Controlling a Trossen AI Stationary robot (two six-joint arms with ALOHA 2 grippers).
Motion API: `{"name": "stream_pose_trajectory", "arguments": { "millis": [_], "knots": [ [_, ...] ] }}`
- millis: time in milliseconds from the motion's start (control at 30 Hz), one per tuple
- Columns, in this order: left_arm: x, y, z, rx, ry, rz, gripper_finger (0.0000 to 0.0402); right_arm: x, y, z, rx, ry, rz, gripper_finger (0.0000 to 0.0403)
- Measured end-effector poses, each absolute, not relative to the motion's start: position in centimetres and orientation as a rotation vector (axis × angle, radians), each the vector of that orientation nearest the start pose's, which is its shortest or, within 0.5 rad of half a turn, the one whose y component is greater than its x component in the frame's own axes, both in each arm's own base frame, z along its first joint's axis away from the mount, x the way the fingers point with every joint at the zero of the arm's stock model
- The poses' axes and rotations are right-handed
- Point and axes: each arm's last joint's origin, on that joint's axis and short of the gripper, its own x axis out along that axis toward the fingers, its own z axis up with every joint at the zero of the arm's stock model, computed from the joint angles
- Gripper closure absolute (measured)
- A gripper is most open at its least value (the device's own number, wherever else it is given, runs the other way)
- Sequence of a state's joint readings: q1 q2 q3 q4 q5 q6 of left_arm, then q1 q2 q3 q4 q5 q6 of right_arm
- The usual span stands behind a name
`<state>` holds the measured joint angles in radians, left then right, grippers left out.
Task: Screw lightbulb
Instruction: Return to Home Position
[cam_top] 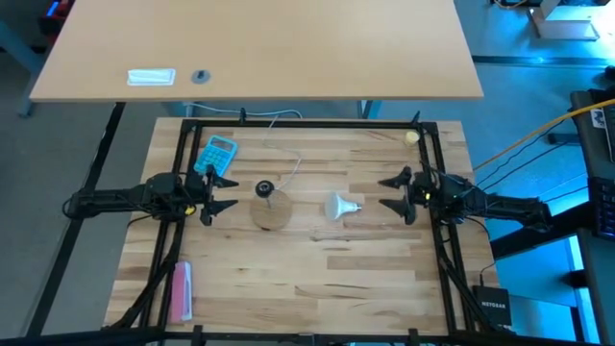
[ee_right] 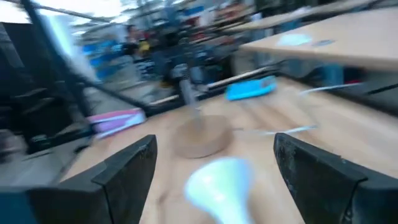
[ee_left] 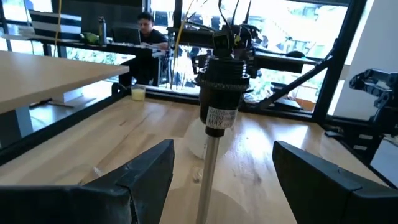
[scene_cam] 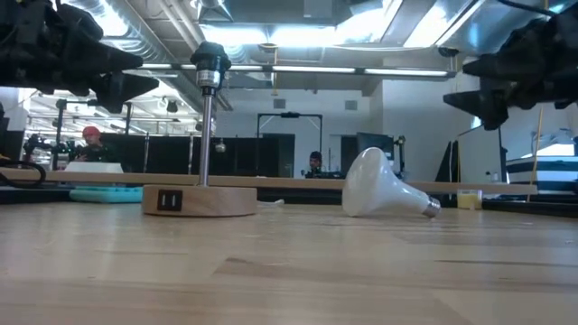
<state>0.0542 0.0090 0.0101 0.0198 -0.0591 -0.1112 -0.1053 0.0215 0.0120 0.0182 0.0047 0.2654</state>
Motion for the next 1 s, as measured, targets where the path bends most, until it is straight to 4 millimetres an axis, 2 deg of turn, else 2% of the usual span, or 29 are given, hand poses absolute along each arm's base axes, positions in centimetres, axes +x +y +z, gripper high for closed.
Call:
{"name": "stream_pose_trajectory", "arguments": {
  "millis": [133,1000],
  "knots": [
    [9.75,0.70,16.80,-0.097,-0.024,0.112,0.0139,9.81,-0.77,16.83,0.281,-0.019,-0.012,0.0078],
    [9.75,0.70,16.79,-0.104,-0.024,0.112,0.0139,9.83,-0.78,16.75,0.282,-0.016,-0.016,0.0078]
  ]
}}
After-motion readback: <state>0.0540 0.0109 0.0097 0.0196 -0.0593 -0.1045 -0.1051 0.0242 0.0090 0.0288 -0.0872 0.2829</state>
